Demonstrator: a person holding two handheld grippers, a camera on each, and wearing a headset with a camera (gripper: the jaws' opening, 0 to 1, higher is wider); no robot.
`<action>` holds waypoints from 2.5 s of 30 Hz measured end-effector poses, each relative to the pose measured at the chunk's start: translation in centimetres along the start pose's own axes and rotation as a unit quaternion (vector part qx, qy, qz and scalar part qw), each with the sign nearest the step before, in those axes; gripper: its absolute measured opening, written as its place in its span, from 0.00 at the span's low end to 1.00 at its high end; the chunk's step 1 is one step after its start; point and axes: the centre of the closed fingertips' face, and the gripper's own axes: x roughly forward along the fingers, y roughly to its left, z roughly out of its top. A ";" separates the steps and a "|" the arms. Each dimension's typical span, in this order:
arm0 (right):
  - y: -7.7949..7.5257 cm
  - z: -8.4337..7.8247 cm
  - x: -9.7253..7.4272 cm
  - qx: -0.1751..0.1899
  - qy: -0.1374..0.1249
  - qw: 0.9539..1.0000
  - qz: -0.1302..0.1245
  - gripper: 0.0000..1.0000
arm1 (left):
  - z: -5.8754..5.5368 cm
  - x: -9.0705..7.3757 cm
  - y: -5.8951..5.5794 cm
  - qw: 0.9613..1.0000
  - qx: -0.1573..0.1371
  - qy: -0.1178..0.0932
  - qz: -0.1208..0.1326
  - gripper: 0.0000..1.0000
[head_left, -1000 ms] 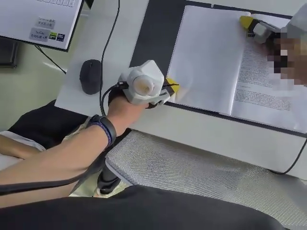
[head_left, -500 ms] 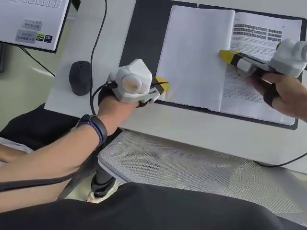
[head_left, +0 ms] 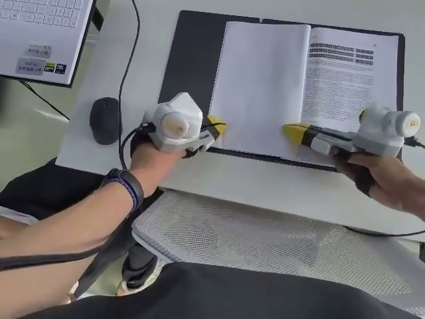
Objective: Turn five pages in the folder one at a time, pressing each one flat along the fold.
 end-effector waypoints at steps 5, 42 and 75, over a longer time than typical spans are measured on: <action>0.5 -0.6 -0.1 0.000 0.008 1.000 0.003 0.00 | 0.0 -0.1 -0.1 1.000 -0.002 -0.001 0.000 0.00; -1.8 3.4 -8.4 -0.055 -0.032 0.985 -0.159 0.26 | 2.8 -1.4 -0.5 0.999 -0.048 -0.020 0.006 0.13; 0.7 3.0 -21.3 -0.101 -0.067 0.946 -0.301 0.60 | 5.2 -13.4 -0.8 0.991 -0.071 -0.089 0.064 0.53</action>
